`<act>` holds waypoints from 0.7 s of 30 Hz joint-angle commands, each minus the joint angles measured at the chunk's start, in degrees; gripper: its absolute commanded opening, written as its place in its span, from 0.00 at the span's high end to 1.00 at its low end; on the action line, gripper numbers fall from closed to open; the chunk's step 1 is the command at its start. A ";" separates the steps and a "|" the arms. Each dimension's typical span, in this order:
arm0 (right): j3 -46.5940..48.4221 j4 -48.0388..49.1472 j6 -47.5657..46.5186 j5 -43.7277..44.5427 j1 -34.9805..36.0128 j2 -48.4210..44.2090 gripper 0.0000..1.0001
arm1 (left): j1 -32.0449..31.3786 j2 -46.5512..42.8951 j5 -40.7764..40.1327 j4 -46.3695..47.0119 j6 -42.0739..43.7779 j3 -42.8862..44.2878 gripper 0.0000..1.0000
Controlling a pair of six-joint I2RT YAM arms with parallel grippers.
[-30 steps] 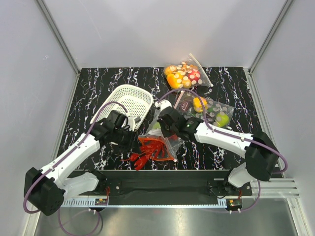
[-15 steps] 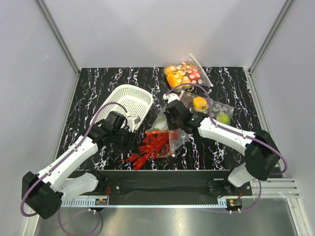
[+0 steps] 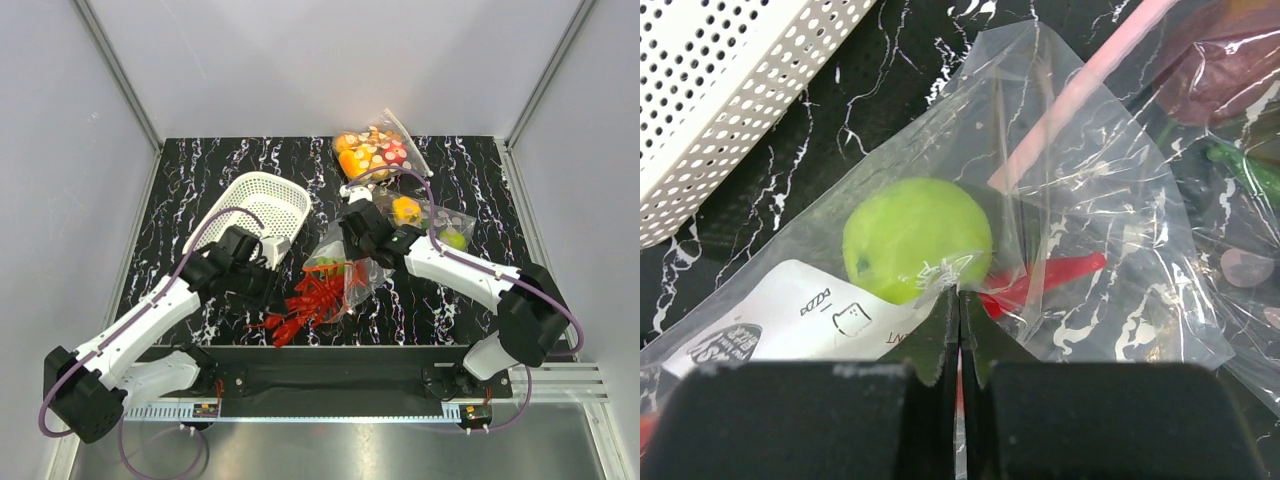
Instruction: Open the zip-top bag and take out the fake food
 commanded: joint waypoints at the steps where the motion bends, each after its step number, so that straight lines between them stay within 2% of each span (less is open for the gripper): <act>1: 2.78 0.53 0.49 5.17 -1.16 0.80 1.00 | -0.83 -1.52 2.86 1.07 2.29 4.13 1.00; 5: 1.73 -0.01 0.75 6.49 -1.68 1.51 1.00 | -0.83 -1.61 3.12 0.72 3.00 4.48 1.00; 16: -1.61 -0.88 0.84 8.25 -2.12 -1.12 1.00 | -0.92 -3.28 -3.55 1.86 1.51 7.20 1.00; 21: -3.63 -1.32 1.28 7.82 -2.03 -3.76 1.00 | -0.83 -0.66 -2.25 4.23 0.98 9.66 1.00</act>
